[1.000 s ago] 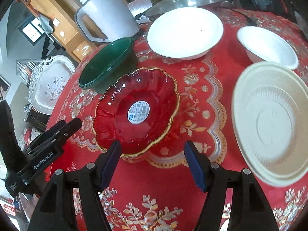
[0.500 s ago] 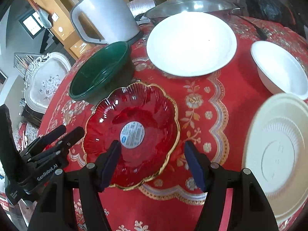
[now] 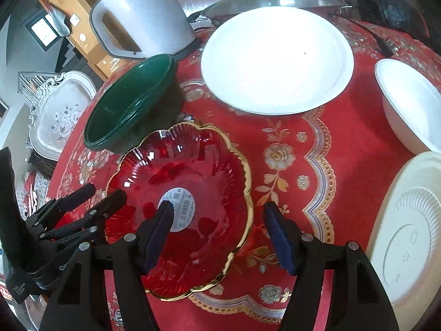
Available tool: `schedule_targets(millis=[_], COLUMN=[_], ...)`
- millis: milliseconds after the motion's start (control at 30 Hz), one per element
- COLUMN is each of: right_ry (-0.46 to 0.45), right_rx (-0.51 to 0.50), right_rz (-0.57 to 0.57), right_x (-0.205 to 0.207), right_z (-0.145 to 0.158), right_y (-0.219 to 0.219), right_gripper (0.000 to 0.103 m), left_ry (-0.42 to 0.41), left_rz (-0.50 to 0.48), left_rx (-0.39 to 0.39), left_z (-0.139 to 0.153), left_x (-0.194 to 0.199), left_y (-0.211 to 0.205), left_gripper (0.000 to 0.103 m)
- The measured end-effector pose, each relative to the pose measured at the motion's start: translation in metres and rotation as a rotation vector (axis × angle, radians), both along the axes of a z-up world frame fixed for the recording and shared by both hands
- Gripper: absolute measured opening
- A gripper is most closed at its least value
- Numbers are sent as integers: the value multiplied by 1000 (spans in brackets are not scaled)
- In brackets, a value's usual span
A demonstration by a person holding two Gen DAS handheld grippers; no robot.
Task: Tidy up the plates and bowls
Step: 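Move both grippers to the small red gold-rimmed plate with sticker, then close both grippers on the small red plate rim and lift it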
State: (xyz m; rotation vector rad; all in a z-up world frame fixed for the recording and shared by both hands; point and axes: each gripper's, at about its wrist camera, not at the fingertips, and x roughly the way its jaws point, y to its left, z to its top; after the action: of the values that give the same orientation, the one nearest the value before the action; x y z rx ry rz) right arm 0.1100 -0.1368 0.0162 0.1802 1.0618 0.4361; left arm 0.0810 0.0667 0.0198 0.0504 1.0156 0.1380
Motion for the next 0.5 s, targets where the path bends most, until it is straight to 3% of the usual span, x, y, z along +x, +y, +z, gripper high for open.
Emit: schedule_targets(millis=[233,333,400,500], right_ry=[-26,-34,-37,-50], right_rx=[-18,-19,-18,-22], right_rz=[13,28,40,44], right_x=[3,3,3,3], right_z=[1,1,0,-2], right_y=[0,3,4,3], right_gripper=[67,52,38,26], left_ry=[26,19,12,7], left_rz=[-23,-26,-35,-50], left_rx=[-62,-71,-111,-94], left_z=[-9,-10,-10,-9], left_x=[6,7,6,4], left_y=[-4,-4,-4,-10], left_gripper=[71,69,50,44])
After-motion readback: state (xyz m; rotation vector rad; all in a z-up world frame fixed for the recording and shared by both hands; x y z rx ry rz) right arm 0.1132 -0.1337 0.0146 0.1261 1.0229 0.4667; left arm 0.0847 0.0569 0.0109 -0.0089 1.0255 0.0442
